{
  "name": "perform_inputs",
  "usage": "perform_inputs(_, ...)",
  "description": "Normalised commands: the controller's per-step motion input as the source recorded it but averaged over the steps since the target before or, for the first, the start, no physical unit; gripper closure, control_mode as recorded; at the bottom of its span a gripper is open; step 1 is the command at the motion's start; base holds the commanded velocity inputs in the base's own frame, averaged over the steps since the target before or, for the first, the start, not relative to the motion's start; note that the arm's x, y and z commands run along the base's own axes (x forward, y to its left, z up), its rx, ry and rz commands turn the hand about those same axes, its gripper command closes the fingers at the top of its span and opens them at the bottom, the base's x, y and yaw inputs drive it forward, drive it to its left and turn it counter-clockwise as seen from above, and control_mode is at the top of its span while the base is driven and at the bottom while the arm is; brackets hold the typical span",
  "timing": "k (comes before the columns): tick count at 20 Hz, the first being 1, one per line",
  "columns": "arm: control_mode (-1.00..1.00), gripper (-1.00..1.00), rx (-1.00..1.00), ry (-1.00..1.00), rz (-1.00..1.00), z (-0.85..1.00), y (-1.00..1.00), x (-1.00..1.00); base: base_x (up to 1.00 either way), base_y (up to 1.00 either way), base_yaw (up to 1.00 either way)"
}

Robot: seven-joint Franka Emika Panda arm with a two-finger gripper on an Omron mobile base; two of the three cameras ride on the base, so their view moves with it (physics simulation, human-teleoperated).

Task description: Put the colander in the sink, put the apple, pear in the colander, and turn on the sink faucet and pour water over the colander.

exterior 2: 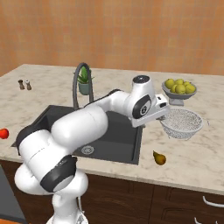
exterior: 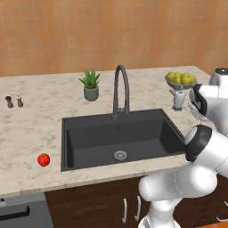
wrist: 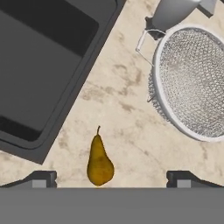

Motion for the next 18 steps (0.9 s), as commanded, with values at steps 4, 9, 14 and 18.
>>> perform_inputs(4,-1.00,-1.00,0.00,0.02,0.00,-0.10,-0.10,0.29,0.00,0.00,0.00)
perform_inputs(9,-1.00,-1.00,0.00,0.06,0.00,-0.09,-0.13,0.26,0.00,0.00,0.00)
perform_inputs(14,-1.00,-1.00,0.00,0.07,0.00,-0.12,-0.16,0.22,0.00,0.00,0.00)
perform_inputs(18,-1.00,-1.00,0.00,0.06,0.00,-0.11,-0.14,0.17,0.00,0.00,0.00)
